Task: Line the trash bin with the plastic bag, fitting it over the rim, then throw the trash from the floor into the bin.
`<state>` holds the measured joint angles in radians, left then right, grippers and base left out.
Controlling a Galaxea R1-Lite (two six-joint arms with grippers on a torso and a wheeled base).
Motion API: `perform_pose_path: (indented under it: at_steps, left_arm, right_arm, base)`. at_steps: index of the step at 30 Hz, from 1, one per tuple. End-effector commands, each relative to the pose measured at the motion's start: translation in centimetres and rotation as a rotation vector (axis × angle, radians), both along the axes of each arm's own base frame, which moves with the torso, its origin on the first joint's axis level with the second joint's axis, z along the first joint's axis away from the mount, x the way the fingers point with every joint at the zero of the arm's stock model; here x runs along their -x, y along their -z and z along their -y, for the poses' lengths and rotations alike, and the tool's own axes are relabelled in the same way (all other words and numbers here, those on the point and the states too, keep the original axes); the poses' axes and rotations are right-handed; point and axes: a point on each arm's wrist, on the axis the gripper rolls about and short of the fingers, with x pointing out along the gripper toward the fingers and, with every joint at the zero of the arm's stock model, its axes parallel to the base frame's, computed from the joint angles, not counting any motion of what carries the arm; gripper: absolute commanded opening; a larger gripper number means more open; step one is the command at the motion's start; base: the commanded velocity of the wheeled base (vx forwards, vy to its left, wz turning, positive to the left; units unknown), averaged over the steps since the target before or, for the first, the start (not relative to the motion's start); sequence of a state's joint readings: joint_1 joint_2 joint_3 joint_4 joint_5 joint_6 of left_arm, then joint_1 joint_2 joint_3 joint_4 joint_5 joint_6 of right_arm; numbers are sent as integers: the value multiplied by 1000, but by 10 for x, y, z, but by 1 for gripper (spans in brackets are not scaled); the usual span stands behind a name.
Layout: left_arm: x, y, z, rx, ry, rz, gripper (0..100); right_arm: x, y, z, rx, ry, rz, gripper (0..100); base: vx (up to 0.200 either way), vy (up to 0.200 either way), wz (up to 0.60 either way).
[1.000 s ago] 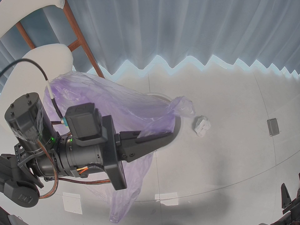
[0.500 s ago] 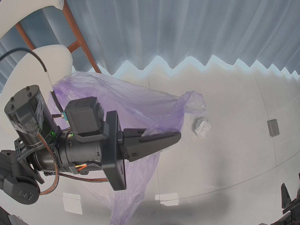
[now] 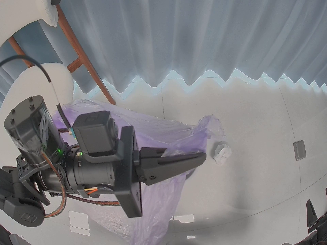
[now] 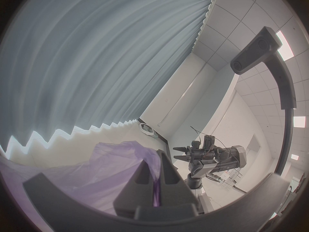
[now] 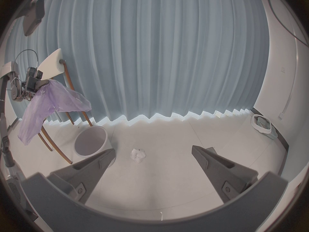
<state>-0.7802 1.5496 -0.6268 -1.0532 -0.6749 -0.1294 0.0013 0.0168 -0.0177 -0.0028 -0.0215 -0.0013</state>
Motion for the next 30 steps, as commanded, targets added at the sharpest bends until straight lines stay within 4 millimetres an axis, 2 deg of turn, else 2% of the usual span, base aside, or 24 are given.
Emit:
perform_pose_path:
  at_steps: [1,7,12,15,16,20,24,27,30]
  left_arm:
    - [2,1,1,-3,8,-4,0]
    - [8,-5,19,51,92,-107,0]
    - [-7,-4,37,111,103,-96,0]
    - [-9,-3,39,118,104,-96,0]
    - [-14,2,45,173,117,-109,0]
    - [-20,4,47,248,112,-94,0]
    - [-40,12,32,249,13,-89,0]
    - [-40,23,22,219,-17,-138,0]
    - [-37,41,3,164,-70,-196,0]
  right_arm:
    - [0,5,0,0,0,-2,100]
    - [0,5,0,0,0,-1,100]
    - [0,5,0,0,0,-1,100]
    - [0,5,0,0,0,-2,100]
    - [0,5,0,0,0,-1,100]
    - [0,5,0,0,0,-2,100]
    - [0,5,0,0,0,-1,100]
    - [0,5,0,0,0,-1,100]
    - [0,5,0,0,0,-1,100]
  base:
    - [0,0,0]
    - [0,0,0]
    - [0,0,0]
    - [0,0,0]
    - [0,0,0]
    - [0,0,0]
    - [0,0,0]
    - [0,0,0]
    - [0,0,0]
